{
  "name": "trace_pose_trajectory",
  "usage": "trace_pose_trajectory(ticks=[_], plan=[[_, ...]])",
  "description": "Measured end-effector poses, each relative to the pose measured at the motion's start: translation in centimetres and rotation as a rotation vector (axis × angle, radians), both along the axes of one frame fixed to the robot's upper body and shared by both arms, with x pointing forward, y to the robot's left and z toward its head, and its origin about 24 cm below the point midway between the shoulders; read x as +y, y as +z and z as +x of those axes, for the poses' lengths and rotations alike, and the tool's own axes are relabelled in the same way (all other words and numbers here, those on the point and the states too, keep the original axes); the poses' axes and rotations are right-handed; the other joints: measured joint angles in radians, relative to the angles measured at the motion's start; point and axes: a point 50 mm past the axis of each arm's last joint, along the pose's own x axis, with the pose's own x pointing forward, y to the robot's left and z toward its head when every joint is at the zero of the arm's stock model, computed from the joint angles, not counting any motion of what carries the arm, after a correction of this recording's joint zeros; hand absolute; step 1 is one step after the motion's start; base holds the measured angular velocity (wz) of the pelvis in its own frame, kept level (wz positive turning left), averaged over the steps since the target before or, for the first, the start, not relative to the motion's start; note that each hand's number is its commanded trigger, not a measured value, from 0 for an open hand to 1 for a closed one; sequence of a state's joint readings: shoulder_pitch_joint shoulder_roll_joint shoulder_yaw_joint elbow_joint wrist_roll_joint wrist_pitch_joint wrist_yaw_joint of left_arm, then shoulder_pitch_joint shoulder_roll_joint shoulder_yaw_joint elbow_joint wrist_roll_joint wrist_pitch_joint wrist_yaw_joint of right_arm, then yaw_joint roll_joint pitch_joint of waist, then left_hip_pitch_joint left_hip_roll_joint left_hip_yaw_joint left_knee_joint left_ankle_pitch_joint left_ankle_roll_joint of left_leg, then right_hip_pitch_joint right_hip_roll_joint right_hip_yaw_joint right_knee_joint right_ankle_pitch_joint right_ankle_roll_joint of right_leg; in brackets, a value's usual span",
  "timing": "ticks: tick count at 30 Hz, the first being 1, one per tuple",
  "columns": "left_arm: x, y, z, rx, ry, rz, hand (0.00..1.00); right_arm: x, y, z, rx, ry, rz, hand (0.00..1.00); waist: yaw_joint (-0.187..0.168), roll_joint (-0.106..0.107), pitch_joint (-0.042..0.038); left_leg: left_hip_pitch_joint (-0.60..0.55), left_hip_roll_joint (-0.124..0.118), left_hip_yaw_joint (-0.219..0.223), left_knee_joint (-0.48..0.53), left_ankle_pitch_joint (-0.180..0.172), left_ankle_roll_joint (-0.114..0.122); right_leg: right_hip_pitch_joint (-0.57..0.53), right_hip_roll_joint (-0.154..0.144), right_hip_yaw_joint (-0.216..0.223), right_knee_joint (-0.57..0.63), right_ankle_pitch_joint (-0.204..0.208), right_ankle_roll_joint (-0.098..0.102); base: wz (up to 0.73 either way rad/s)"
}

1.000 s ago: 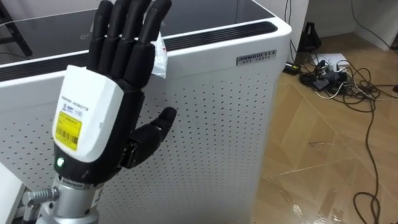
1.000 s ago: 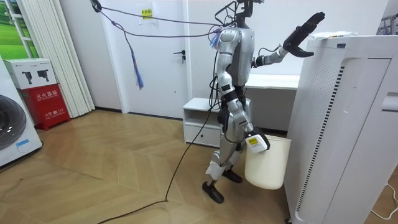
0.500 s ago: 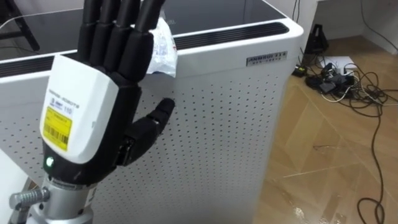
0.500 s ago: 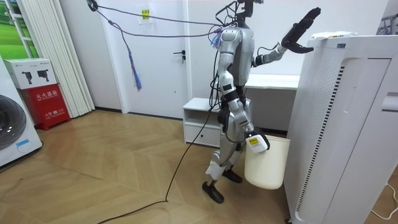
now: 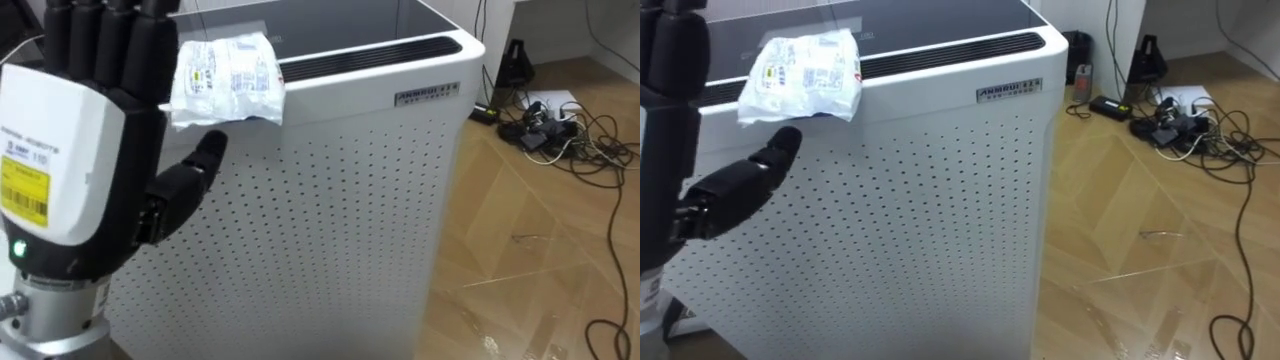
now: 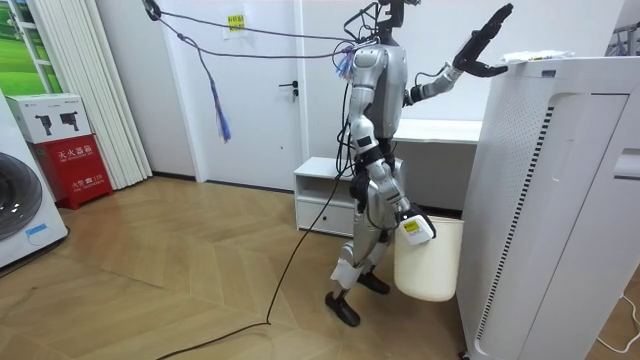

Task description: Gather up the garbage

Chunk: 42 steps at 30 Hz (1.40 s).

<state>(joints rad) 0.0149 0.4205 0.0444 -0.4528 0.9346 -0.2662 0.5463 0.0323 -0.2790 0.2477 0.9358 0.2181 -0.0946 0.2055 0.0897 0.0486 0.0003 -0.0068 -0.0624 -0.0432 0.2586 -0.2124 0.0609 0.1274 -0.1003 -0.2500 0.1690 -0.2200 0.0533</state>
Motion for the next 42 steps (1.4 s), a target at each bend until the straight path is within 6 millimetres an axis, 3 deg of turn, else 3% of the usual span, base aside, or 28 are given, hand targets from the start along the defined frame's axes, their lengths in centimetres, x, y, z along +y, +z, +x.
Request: trace_pose_trajectory(ticks=[12, 20, 25, 29, 30, 31, 32, 38, 42], plan=[[0.7, -1.9, 1.4, 0.195, 0.069, 0.029, 0.0, -0.1, 0.0, -0.4, 0.002, -0.017, 0.017, 1.0, -0.024, 0.002, 0.0086, 0.004, -0.001, 0.0, -0.002, 0.0, 0.0, 0.003, -0.001, 0.0, 0.0, 0.0, 0.0, 0.0], [0.7, -2.1, 1.6, 0.209, 0.066, 0.032, 0.0, 0.1, 0.3, 0.1, -0.023, -0.001, 0.017, 1.0, -0.032, -0.001, 0.0106, 0.011, -0.001, 0.002, -0.002, 0.0, 0.0, 0.01, 0.0, 0.001, 0.001, 0.001, 0.0, 0.0], [-0.3, -3.1, 2.0, 0.269, 0.044, 0.028, 0.0, 0.2, 0.3, 0.1, -0.018, 0.002, 0.016, 1.0, -0.031, -0.003, 0.0122, 0.017, -0.001, 0.002, -0.001, 0.0, 0.0, 0.017, 0.0, 0.003, 0.003, 0.002, 0.001, 0.0], [0.1, -4.0, 2.4, 0.311, 0.065, 0.028, 0.02, 0.2, 0.1, -0.1, 0.002, -0.002, 0.017, 1.0, -0.031, 0.001, 0.0127, 0.015, 0.002, 0.007, 0.0, 0.001, 0.0, 0.017, 0.001, 0.003, 0.004, 0.005, 0.0, 0.0], [0.2, -4.3, 2.6, 0.332, 0.074, 0.03, 0.19, 0.2, 0.1, -0.1, 0.005, -0.003, 0.017, 1.0, -0.03, 0.004, 0.0144, 0.011, 0.002, 0.007, -0.001, 0.001, 0.0, 0.015, 0.003, 0.003, 0.004, 0.008, 0.0, 0.0], [0.3, -4.7, 2.7, 0.354, 0.085, 0.03, 0.55, 0.2, 0.1, -0.1, 0.012, -0.004, 0.017, 1.0, -0.03, 0.006, 0.0157, 0.007, 0.003, 0.007, -0.001, 0.002, 0.0, 0.014, 0.003, 0.003, 0.004, 0.01, 0.0, 0.0], [0.4, -4.8, 2.8, 0.364, 0.09, 0.031, 0.99, 0.2, 0.0, -0.2, 0.016, -0.005, 0.018, 1.0, -0.03, 0.007, 0.0155, 0.006, 0.003, 0.007, 0.0, 0.002, 0.0, 0.013, 0.004, 0.003, 0.004, 0.011, -0.001, 0.0], [0.5, -4.6, 3.0, 0.365, 0.107, 0.027, 1.0, 0.2, -0.1, -0.4, 0.043, -0.001, 0.011, 1.0, -0.03, 0.016, 0.0121, -0.004, 0.005, 0.01, 0.003, 0.006, 0.0, 0.003, 0.005, 0.003, 0.005, 0.016, -0.002, 0.0], [0.5, -3.4, 3.4, 0.312, 0.121, 0.022, 1.0, 0.2, -0.1, -0.4, 0.045, 0.0, 0.011, 1.0, -0.029, 0.017, 0.0114, -0.002, 0.007, 0.014, 0.007, 0.006, 0.0, 0.001, 0.005, 0.008, 0.015, 0.016, -0.001, -0.02]])
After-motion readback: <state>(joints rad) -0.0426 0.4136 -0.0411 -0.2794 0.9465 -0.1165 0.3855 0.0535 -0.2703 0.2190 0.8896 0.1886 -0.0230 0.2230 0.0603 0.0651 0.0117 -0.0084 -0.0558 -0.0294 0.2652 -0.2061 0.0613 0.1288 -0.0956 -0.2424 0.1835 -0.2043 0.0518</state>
